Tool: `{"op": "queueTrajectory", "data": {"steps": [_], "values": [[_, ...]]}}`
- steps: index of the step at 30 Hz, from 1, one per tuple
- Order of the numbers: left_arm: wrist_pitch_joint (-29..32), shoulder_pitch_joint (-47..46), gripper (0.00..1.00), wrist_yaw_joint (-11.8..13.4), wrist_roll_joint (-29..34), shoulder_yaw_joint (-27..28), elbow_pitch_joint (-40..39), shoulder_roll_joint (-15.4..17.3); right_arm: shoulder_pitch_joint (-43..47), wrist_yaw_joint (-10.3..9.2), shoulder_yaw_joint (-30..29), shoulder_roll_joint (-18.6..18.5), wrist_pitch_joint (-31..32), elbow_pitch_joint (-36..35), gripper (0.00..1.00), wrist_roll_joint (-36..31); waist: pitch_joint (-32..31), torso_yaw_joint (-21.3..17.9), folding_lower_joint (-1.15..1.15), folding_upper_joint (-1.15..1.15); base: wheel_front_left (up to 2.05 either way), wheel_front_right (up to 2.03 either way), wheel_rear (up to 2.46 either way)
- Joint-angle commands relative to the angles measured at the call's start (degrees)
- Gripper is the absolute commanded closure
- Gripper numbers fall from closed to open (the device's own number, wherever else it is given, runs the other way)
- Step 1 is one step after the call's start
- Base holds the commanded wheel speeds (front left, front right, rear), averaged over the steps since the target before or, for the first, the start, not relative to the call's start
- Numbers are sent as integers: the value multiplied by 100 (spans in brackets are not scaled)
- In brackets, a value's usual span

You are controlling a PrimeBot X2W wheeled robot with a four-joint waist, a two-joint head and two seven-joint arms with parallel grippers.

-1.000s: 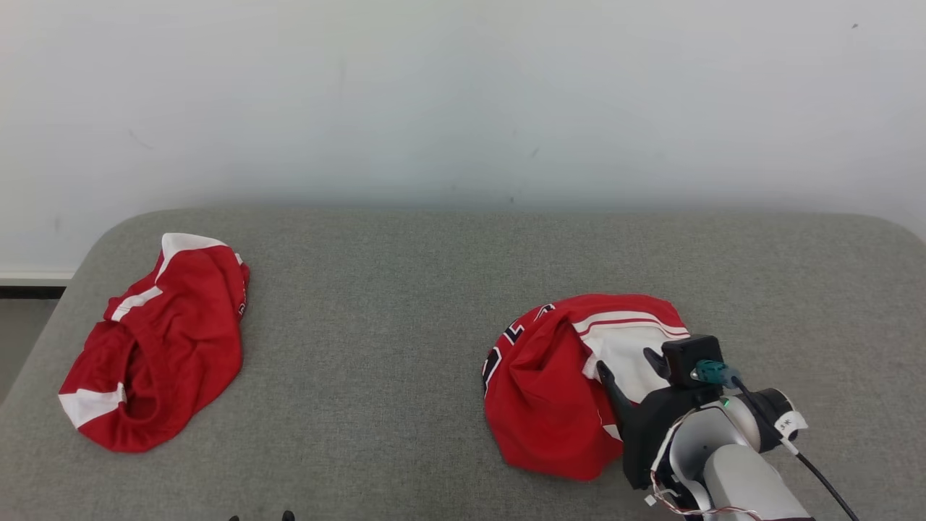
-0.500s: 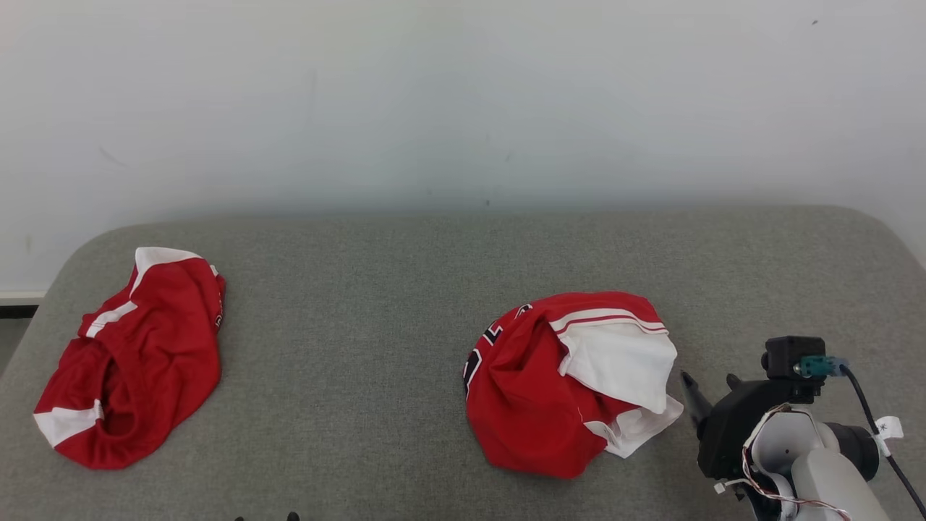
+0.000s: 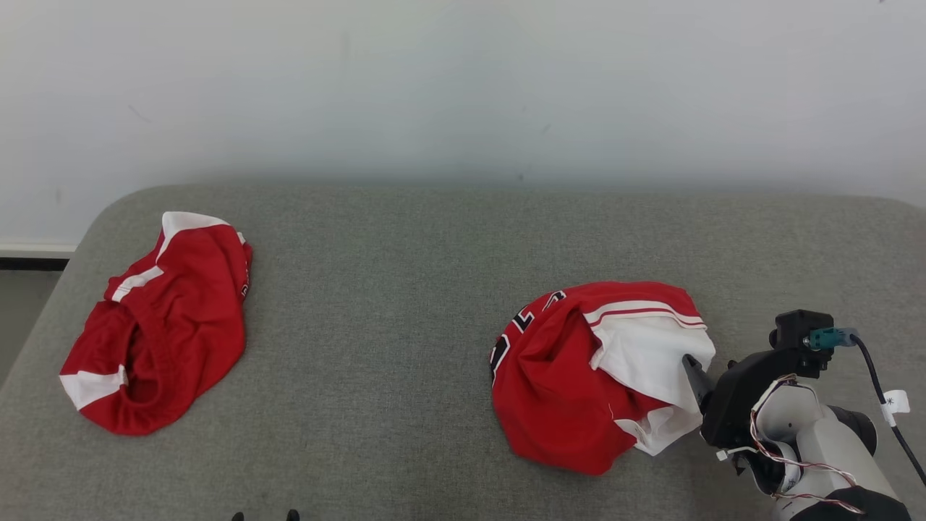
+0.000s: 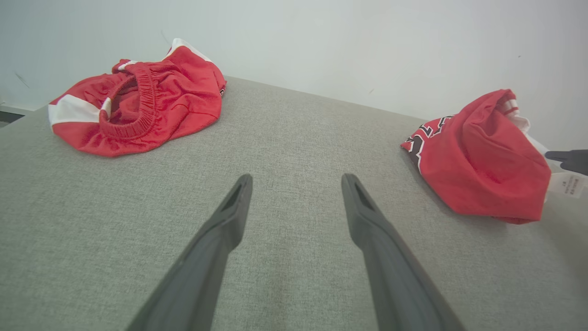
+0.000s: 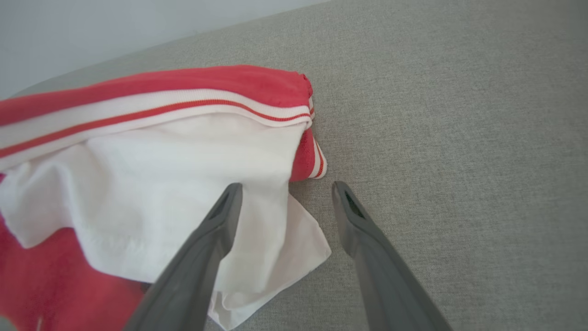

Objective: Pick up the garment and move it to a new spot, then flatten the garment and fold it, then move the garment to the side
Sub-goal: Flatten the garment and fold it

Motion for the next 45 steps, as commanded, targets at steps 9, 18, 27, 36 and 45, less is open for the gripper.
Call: {"op": "queueTrajectory", "data": {"steps": [9,18,27,36,45], "values": [[-19,-125,0,4,-62,-63,-57,137,-339,8,119,16,-291,452,0,91,313,307,0,-1,0,0,0],[-19,-164,0,4,-51,-45,-78,179,-521,8,364,14,-446,710,54,404,380,363,0,-1,0,0,0],[-19,-61,0,4,6,-14,-16,112,-636,8,859,-63,-887,479,100,663,206,297,0,-1,0,0,0],[-19,71,0,4,-35,-23,42,18,-1292,8,2083,93,-872,-579,100,1251,-69,218,0,-1,0,0,0],[-19,99,0,4,-56,-99,71,-55,-2562,8,2425,341,-1099,-868,100,1961,-166,470,0,-1,0,0,0]]}}
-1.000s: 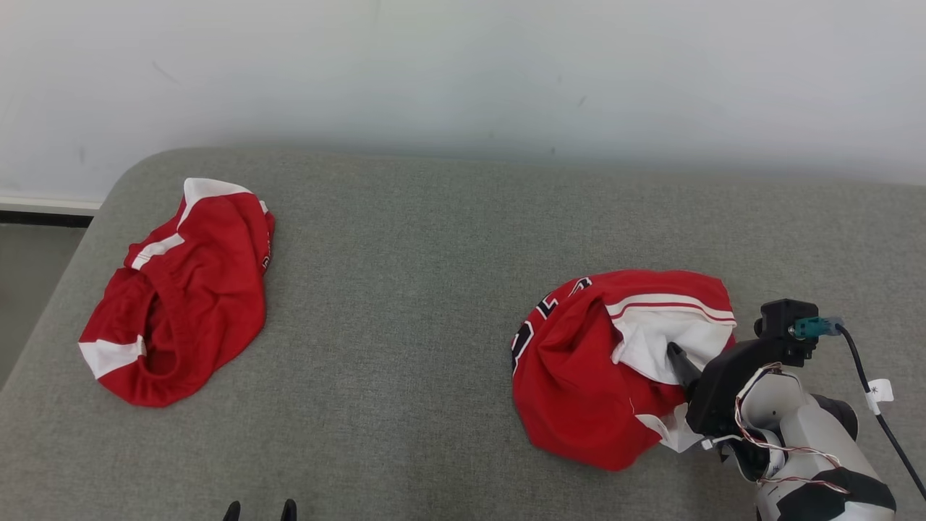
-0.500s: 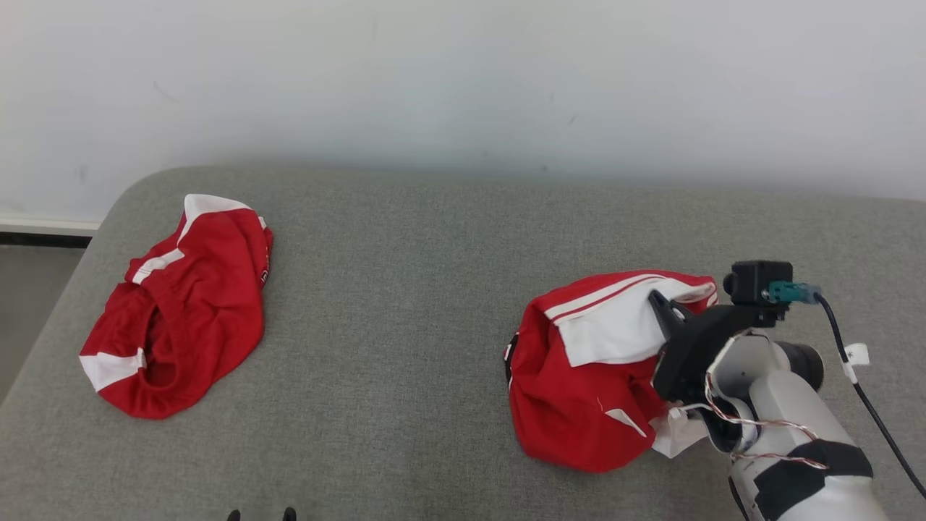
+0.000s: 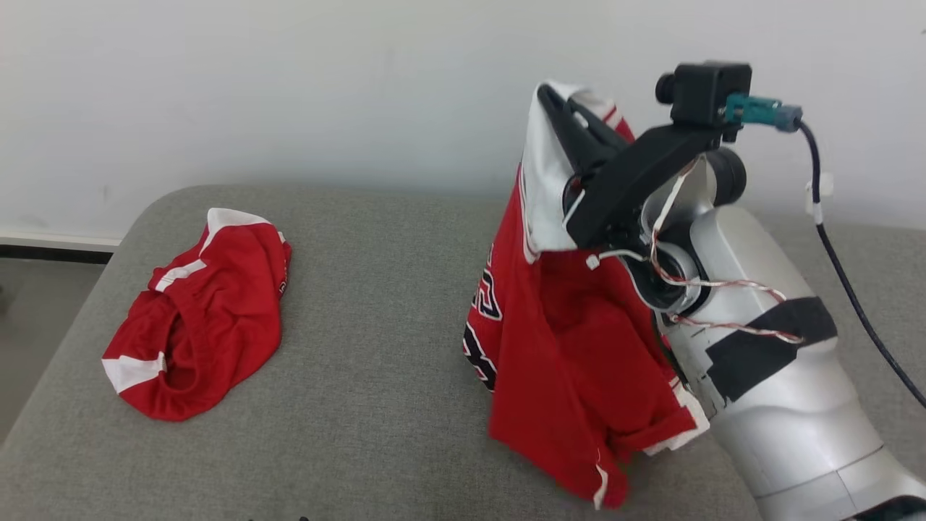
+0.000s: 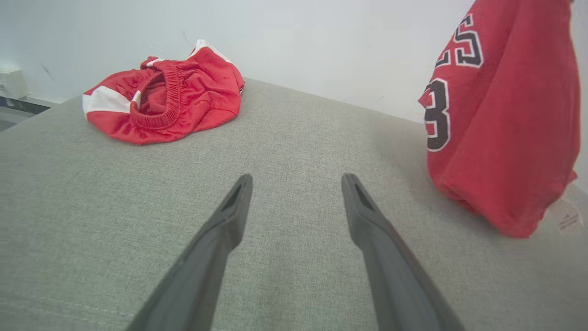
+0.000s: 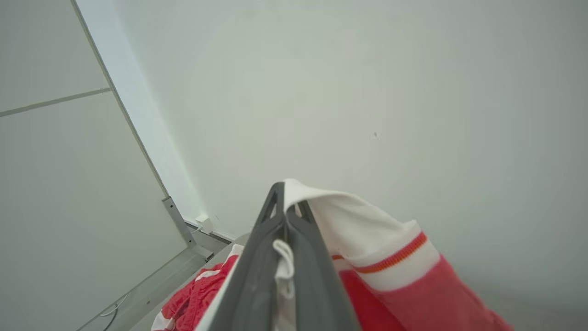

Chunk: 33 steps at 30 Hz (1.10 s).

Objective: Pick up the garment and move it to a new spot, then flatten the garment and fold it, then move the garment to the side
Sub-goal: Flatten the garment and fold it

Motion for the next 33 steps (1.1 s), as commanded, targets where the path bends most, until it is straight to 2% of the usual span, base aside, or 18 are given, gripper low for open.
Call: {"op": "queueTrajectory", "data": {"steps": [1,10,13,15,22,26,33], "values": [[-19,78,0,4,-49,28,1,-15,-224,8,-30,49,-112,-24,100,169,-36,91,0,0,0,0,0],[-19,119,0,4,-7,70,-23,-33,-1165,8,-130,89,-1046,5,100,708,-79,200,0,0,0,0,0],[-19,127,0,4,0,95,-36,-57,-1196,8,-229,83,-1259,216,100,543,-66,181,0,0,0,0,0],[-19,140,0,4,-8,115,-48,-73,-1030,8,-269,48,-1184,319,100,466,-38,135,0,0,0,0,0],[-19,114,0,4,-1,121,-74,-112,177,8,-307,-778,-799,733,100,-113,94,-133,0,0,0,0,0],[-19,41,0,4,28,107,-79,-111,869,7,-525,-1217,-717,980,100,-329,148,-295,0,0,0,0,0],[-19,-39,0,4,-2,65,-33,-67,1693,7,-1298,-1474,-814,1391,100,-564,186,-511,0,0,0,0,0]]}}
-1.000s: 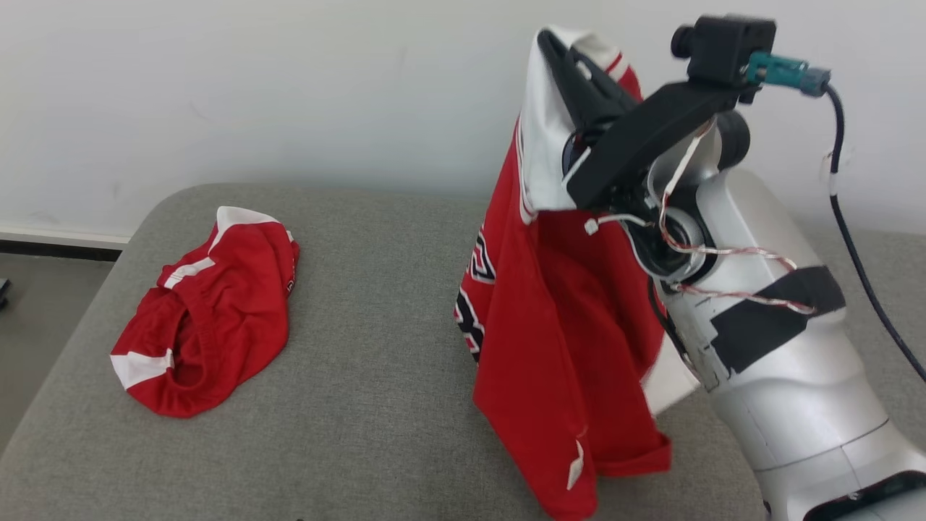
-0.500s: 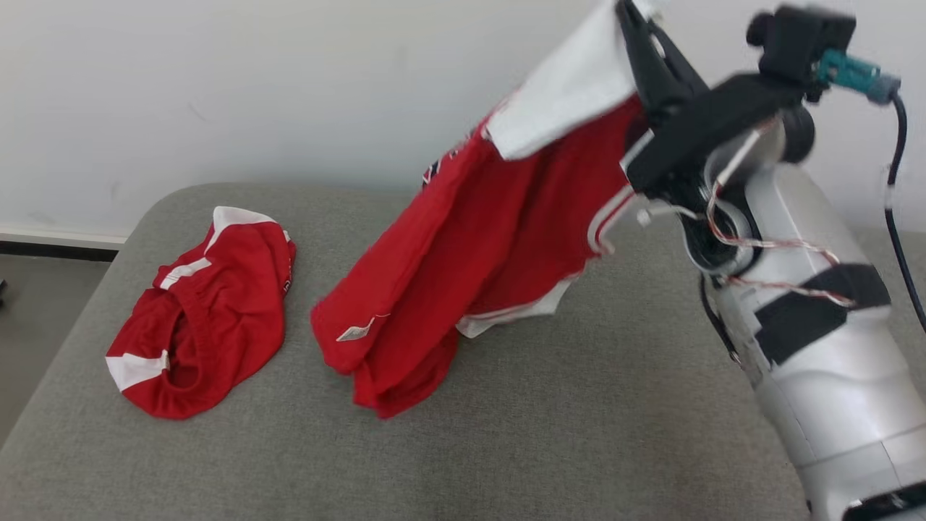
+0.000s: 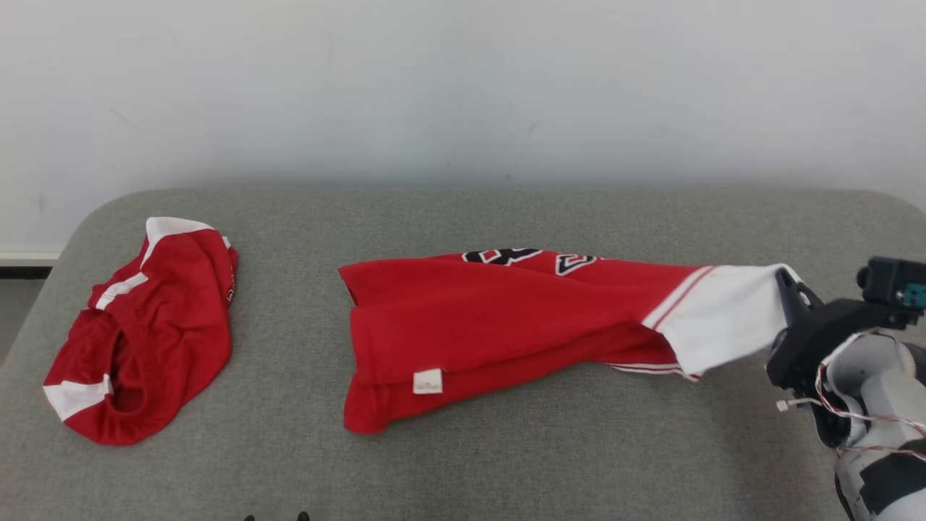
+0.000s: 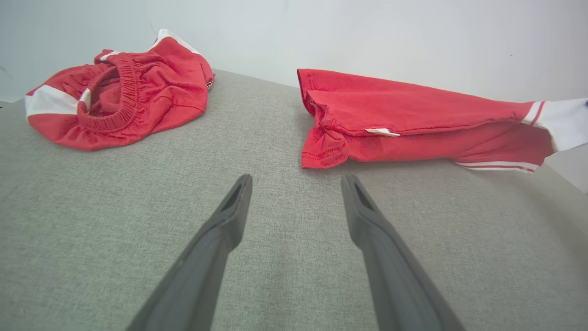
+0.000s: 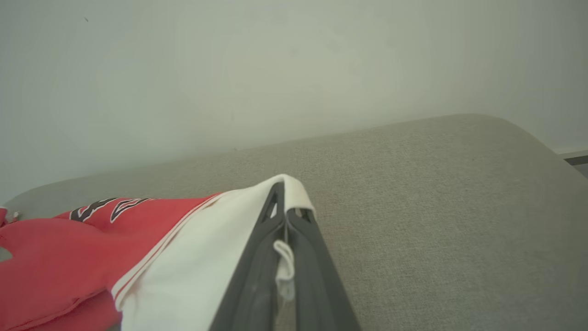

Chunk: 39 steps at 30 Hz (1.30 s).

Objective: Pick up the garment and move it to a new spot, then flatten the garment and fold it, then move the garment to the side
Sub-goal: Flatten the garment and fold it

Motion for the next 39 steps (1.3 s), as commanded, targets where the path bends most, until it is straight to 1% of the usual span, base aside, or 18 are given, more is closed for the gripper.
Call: {"op": "queueTrajectory", "data": {"steps": [1,5,8,9,10,11,17,20,24,26,27,29,35,39], "values": [[-19,-51,0,4,-31,-13,15,19,119,6,-82,-45,-37,55,100,-85,24,-49,0,0,0,0,0],[-19,-73,0,4,-18,-34,8,40,347,6,-507,-11,-138,342,100,-322,58,-87,0,0,0,0,0],[-19,-85,0,4,-8,-44,-7,62,441,6,-831,92,-178,615,100,-477,90,-96,0,0,0,0,0],[-19,-91,0,4,-4,-48,-7,66,462,6,-913,120,-162,719,52,-541,97,-93,0,0,0,0,0],[-19,-101,0,4,-4,-55,-1,76,496,6,-990,138,-119,843,15,-622,100,-86,0,0,0,0,0],[-19,-111,0,4,-11,-63,12,91,526,6,-1047,142,-79,952,0,-723,98,-76,0,0,0,0,0],[-19,-77,0,4,-18,-53,33,99,732,6,-1398,28,-159,1434,0,-1448,43,-25,0,0,0,0,0],[-19,-61,0,4,-36,-34,42,109,810,6,-1497,-6,-277,1457,0,-1653,18,-28,0,0,0,0,0],[-19,-15,0,4,-50,12,60,105,1028,6,-1642,168,-652,1217,0,-2001,-62,-70,0,0,0,0,0],[-19,6,0,4,-47,47,58,89,1156,6,-1679,296,-923,931,0,-2113,-109,-106,0,0,0,0,0],[-19,38,0,4,-43,79,60,72,1336,6,-1642,420,-1206,571,0,-2228,-158,-150,0,0,0,0,0],[-19,67,0,4,-40,130,68,60,1546,6,-1553,595,-1440,129,0,-2312,-214,-203,0,0,0,0,0],[-19,129,0,4,7,250,82,7,2390,6,-1314,1018,-1681,-1281,0,-2548,-371,-336,0,0,0,0,0],[-19,183,0,4,24,322,96,-27,2936,6,-1077,1232,-1696,-2018,0,-2715,-476,-421,0,0,0,0,0]]}}
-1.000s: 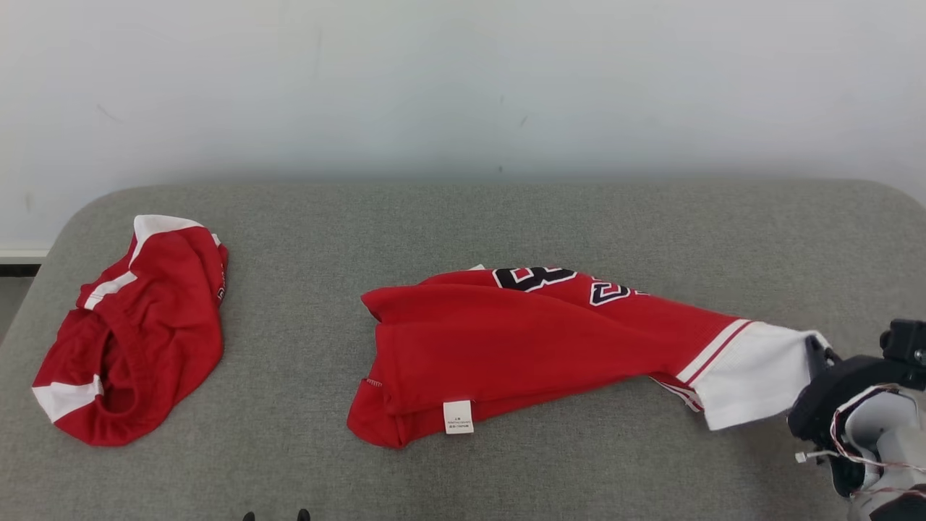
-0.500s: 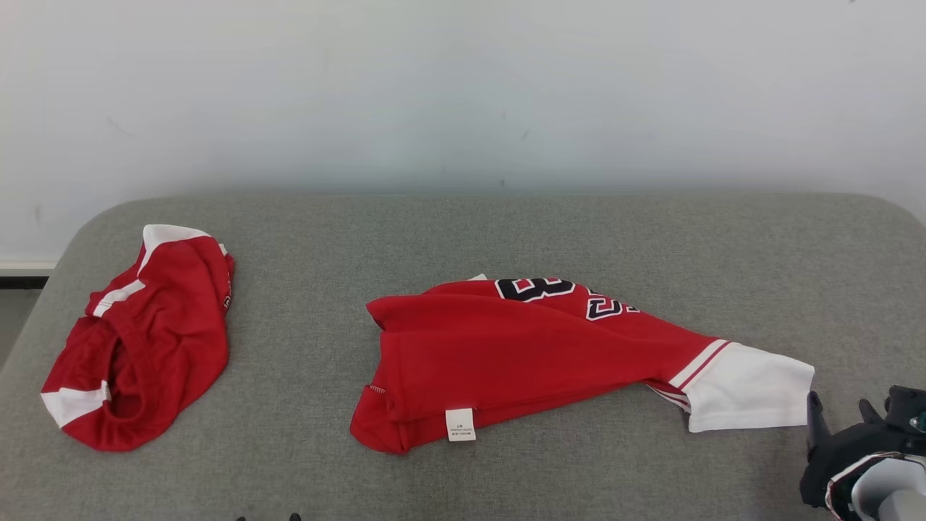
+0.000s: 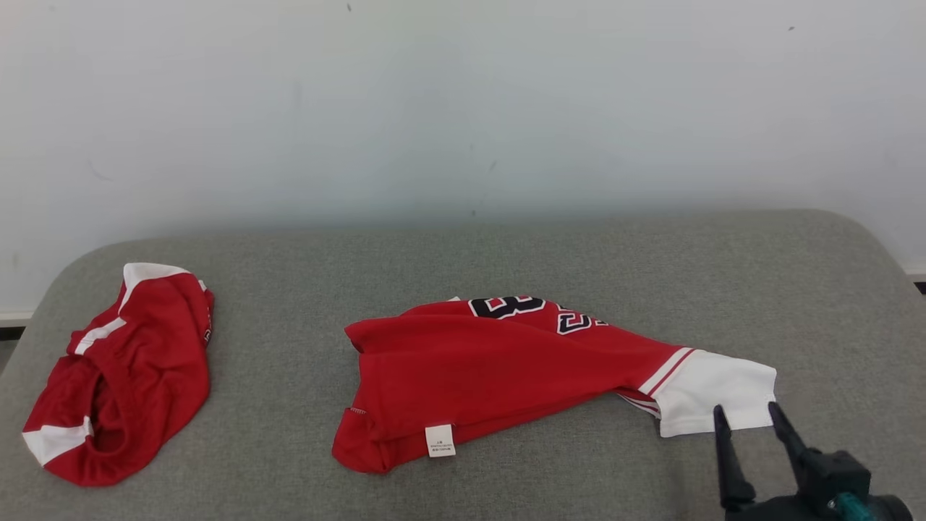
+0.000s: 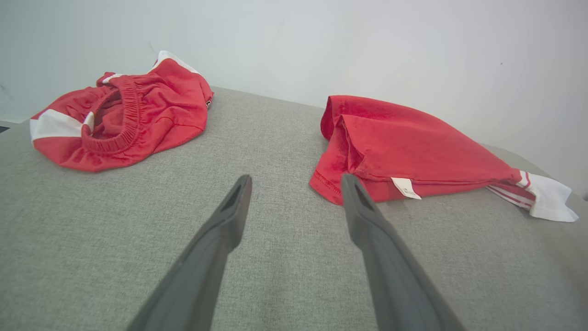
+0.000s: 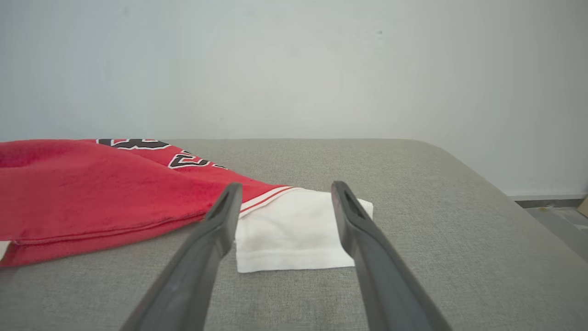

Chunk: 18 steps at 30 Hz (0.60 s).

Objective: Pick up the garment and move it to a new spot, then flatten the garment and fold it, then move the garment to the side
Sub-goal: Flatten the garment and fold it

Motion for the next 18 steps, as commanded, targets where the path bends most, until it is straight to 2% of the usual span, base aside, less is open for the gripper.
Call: {"op": "queueTrajectory", "data": {"steps": [1,7,18], "values": [[-19,75,0,4,14,40,4,-17,193,6,93,71,-15,-190,0,-67,-89,-87,0,0,0,0,0],[-19,116,0,4,113,223,-36,-61,747,6,427,221,43,-677,0,-144,-227,-174,0,0,0,0,0],[-19,168,0,4,305,448,-55,-113,1076,6,603,294,143,-710,0,-295,-335,-195,0,0,0,0,0]]}}
